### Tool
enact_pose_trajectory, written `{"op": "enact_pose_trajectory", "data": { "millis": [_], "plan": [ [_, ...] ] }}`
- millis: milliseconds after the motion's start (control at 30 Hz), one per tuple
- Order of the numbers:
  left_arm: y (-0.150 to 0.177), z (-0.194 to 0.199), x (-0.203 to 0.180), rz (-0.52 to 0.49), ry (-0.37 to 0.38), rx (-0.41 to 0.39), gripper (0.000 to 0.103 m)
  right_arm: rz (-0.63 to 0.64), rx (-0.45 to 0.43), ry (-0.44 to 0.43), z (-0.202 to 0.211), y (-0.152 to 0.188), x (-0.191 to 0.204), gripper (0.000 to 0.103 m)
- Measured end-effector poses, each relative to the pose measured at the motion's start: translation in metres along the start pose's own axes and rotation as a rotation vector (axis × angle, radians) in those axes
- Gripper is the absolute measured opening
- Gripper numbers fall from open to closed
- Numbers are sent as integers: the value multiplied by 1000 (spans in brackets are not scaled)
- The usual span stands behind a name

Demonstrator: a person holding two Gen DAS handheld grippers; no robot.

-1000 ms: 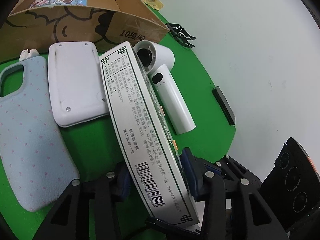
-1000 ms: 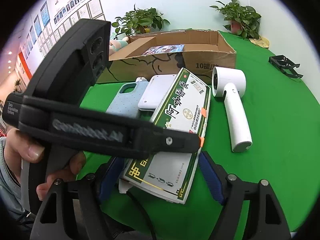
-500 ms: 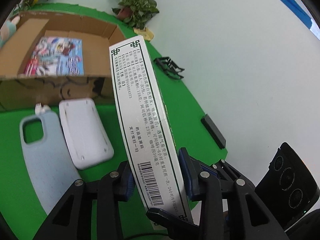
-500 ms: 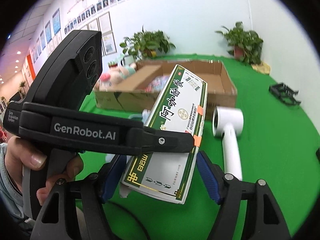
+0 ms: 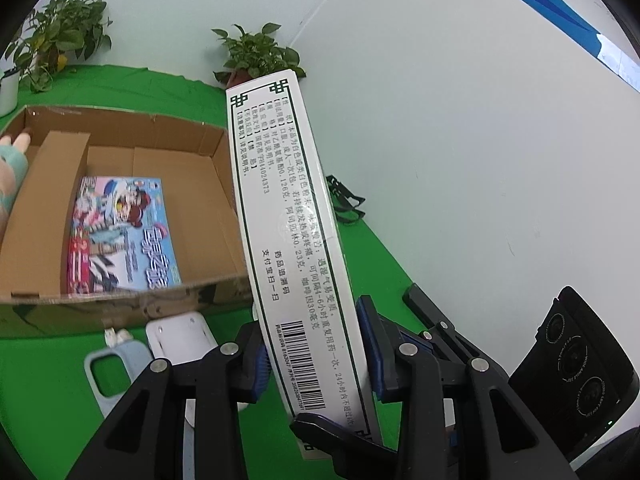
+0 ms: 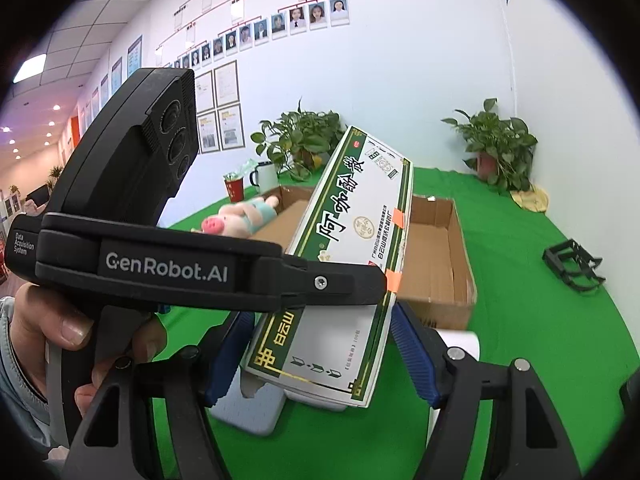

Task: Organize objects
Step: 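Lift the medicine box with the left gripper over the open box, then lower the medicine box beside the picture-book box and open the left gripper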

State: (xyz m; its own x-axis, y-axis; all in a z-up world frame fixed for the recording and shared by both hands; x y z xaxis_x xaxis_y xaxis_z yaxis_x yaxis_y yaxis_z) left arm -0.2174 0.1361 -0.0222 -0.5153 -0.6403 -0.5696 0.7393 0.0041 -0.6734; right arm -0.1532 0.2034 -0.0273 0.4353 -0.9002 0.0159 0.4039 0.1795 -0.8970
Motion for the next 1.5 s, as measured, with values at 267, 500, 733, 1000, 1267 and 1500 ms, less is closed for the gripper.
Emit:
{"op": "enact_pose_trajectory", "data": {
  "millis": [267, 500, 733, 1000, 1267, 1500],
  "plan": [
    [-58, -14, 7, 18, -5, -20, 35, 39, -24, -17, -23, -34, -13, 70],
    [-107, -49, 44, 95, -69, 30, 35, 20, 52, -66, -68, -59, -41, 70],
    [-117, -100, 92, 194, -98, 128, 35, -96, 178, -133, -111, -47, -67, 70],
    [-98, -144, 140, 336, -75, 232, 35, -158, 349, -149, -146, -9, -81, 70],
    [-89, -160, 161, 400, -75, 306, 37, -162, 446, -128, -170, 9, -82, 70],
    [-99, -153, 176, 417, -105, 344, 50, -142, 498, -91, -178, 17, -71, 70]
  ]
}}
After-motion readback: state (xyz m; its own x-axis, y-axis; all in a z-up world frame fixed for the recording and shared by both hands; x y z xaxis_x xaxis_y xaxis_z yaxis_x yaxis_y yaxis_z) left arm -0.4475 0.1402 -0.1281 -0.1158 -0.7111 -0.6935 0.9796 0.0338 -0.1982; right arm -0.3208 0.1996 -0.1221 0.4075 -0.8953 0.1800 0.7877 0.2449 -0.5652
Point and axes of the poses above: each gripper's, at about its wrist camera, not at the fingertips, and z roughly against the way its jaws point, x to its left, y to its underside, the point moved 7 cm from there along -z, roughly the way its jaws point, and after that the axes turned 4 degrees about y, right-handed, at the moved point
